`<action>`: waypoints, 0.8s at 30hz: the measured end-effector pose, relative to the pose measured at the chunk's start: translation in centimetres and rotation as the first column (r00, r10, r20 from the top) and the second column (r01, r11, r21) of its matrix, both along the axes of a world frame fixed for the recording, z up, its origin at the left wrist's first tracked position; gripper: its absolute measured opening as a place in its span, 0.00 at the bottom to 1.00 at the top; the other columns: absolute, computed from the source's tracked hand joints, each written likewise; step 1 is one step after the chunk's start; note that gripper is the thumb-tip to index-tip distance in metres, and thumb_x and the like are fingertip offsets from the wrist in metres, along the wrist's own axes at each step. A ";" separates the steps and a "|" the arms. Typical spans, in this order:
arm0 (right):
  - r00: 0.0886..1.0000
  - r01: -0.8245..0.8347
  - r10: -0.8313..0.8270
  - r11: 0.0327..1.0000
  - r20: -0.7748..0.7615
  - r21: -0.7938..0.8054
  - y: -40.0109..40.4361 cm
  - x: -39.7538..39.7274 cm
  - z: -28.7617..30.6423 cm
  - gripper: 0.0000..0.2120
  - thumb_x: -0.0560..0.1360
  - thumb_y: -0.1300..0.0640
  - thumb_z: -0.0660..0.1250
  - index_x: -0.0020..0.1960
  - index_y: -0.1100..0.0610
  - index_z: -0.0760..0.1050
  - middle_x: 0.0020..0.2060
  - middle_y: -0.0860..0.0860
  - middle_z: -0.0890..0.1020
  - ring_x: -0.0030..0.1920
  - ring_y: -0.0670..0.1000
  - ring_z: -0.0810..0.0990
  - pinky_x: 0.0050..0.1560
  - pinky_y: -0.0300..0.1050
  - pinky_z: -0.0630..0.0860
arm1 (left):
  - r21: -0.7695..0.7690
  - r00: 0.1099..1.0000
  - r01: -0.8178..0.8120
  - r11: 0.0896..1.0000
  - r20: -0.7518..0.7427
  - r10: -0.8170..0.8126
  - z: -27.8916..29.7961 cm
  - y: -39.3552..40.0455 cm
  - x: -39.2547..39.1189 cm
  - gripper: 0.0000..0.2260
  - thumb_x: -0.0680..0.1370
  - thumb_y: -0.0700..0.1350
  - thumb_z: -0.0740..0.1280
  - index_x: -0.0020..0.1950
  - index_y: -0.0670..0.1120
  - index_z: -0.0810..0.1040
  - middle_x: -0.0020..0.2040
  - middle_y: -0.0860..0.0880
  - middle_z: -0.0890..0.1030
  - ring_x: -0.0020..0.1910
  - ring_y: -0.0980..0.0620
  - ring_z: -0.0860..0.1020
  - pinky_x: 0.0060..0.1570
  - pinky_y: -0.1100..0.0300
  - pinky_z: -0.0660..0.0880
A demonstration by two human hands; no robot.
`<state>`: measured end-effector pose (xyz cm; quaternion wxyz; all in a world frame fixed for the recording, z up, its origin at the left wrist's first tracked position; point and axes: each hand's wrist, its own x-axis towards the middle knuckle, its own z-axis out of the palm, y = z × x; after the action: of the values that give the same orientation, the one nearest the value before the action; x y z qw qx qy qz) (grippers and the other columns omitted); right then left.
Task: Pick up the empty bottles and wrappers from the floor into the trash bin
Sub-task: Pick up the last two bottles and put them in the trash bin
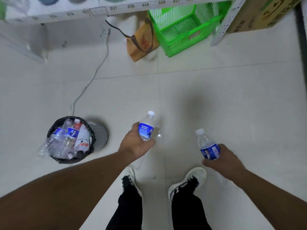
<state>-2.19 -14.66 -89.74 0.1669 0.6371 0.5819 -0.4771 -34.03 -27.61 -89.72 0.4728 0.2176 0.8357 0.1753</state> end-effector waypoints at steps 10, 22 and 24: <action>0.988 -0.143 0.140 0.989 -0.069 -0.040 -5.5 -16.0 0.6 0.23 0.70 0.50 0.84 0.58 0.52 0.76 0.50 0.51 0.84 0.49 0.51 0.84 0.43 0.47 0.74 | -0.005 0.971 -0.239 0.971 0.010 0.240 0.3 -12.1 -10.3 0.23 0.63 0.59 0.73 0.55 0.66 0.69 0.45 0.67 0.81 0.40 0.66 0.80 0.36 0.64 0.71; 0.957 -0.278 0.266 0.955 -0.115 -0.105 -14.9 -29.4 0.7 0.22 0.72 0.49 0.83 0.56 0.59 0.78 0.44 0.54 0.85 0.45 0.56 0.84 0.49 0.51 0.77 | -0.057 0.865 -0.501 0.864 -0.007 0.501 1.5 -26.9 -18.6 0.25 0.62 0.57 0.73 0.57 0.67 0.70 0.43 0.56 0.84 0.41 0.56 0.83 0.42 0.58 0.80; 0.947 -0.306 0.286 0.943 -0.148 -0.130 -15.8 -31.1 -0.2 0.22 0.72 0.47 0.82 0.56 0.58 0.78 0.43 0.52 0.84 0.44 0.55 0.83 0.49 0.50 0.76 | -0.068 0.853 -0.521 0.851 -0.034 0.520 1.4 -28.5 -19.2 0.25 0.63 0.56 0.74 0.57 0.66 0.71 0.43 0.56 0.84 0.41 0.57 0.83 0.43 0.58 0.80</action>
<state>-33.25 -30.45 -89.98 0.2473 0.4961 0.6426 -0.5290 -53.23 -56.08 -88.33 0.4097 -0.0332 0.8726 0.2639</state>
